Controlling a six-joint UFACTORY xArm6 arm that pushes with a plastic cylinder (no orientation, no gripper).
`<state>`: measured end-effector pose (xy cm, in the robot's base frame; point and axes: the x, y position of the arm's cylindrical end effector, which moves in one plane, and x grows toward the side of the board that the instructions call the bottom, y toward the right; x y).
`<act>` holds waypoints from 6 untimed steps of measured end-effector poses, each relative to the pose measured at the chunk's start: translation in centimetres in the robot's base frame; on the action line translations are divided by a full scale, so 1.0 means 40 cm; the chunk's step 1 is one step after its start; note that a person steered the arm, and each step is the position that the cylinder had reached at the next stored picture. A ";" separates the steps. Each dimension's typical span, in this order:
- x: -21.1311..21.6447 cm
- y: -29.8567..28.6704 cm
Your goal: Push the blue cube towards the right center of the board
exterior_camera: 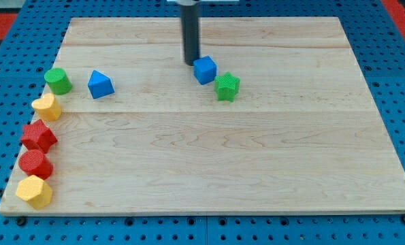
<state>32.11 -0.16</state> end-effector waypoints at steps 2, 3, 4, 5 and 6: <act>0.091 -0.292; 0.101 -0.243; 0.067 -0.096; 0.060 0.047; 0.088 0.026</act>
